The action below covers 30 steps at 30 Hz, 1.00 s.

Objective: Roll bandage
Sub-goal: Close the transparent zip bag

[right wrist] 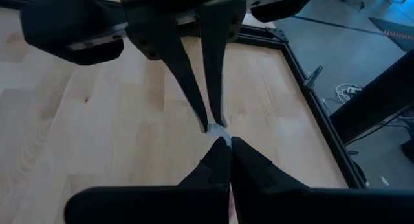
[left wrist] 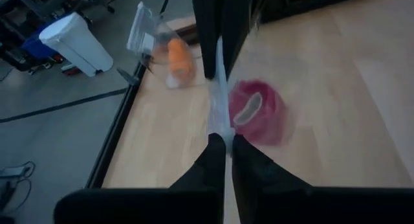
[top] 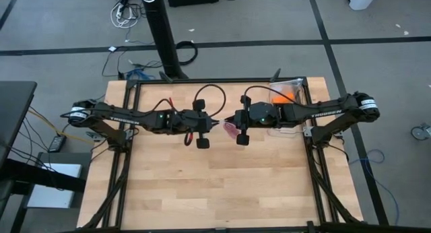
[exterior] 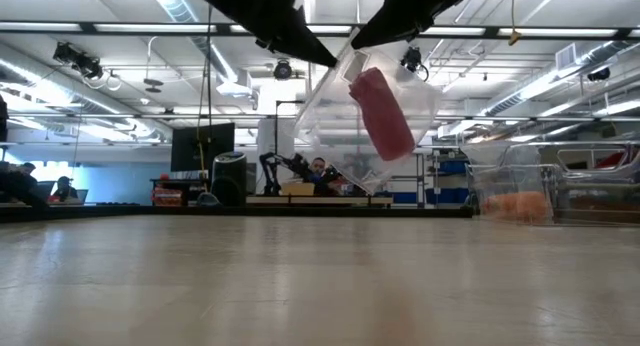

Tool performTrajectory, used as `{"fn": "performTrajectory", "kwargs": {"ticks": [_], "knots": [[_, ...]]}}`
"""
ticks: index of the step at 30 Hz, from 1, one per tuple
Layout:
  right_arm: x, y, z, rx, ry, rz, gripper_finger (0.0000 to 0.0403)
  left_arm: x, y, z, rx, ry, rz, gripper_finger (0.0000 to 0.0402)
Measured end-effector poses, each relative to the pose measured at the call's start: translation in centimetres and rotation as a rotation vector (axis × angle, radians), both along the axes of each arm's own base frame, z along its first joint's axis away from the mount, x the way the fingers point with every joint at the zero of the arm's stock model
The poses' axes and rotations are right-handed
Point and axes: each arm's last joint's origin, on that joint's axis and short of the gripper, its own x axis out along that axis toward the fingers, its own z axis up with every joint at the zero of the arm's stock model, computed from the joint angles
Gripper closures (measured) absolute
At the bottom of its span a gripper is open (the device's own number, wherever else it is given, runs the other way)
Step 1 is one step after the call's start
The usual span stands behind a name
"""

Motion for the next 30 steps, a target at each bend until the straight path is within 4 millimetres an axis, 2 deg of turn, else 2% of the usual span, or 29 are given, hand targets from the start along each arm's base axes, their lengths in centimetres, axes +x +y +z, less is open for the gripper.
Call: {"fn": "performTrajectory", "kwargs": {"ticks": [9,13,23,30], "knots": [[-0.6,0.0,0.9,0.000,-0.033,0.000,0.0403,-0.4,0.2,-0.8,0.014,0.074,0.068,0.0396],[-0.8,0.0,1.2,0.002,-0.041,0.001,0.0403,-0.2,0.2,-0.6,-0.015,0.029,0.093,0.0392],[-1.0,0.0,0.9,0.007,-0.007,0.002,0.0403,-0.1,-0.9,0.3,-0.007,-0.046,0.053,0.0324],[-1.0,0.0,0.8,0.007,-0.001,0.002,0.0403,-1.3,-1.6,2.5,0.001,-0.121,0.045,0.0284]]}}
